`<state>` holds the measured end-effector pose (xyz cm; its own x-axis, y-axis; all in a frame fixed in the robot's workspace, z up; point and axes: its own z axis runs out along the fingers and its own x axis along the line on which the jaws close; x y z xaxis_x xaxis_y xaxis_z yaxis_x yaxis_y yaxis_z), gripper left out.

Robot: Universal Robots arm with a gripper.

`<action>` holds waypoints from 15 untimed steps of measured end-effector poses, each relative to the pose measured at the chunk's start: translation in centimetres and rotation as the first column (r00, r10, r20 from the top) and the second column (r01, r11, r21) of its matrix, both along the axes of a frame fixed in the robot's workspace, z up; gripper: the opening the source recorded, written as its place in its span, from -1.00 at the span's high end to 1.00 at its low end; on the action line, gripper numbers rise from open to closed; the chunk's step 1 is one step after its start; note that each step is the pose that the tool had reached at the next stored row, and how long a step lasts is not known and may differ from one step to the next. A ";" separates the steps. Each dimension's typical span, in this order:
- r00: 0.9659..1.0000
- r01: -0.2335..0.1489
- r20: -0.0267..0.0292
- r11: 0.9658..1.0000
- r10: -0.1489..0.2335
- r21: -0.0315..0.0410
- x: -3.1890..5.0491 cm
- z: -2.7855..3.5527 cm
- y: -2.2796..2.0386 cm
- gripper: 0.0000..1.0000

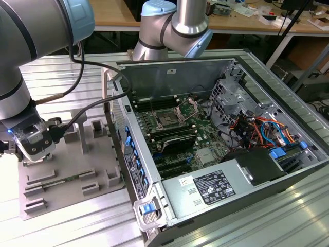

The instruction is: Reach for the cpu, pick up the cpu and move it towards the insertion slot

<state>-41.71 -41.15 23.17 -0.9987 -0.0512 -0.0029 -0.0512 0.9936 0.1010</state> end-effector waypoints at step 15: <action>1.000 0.000 0.000 1.000 0.000 0.005 0.00 0.44 0.00 -0.09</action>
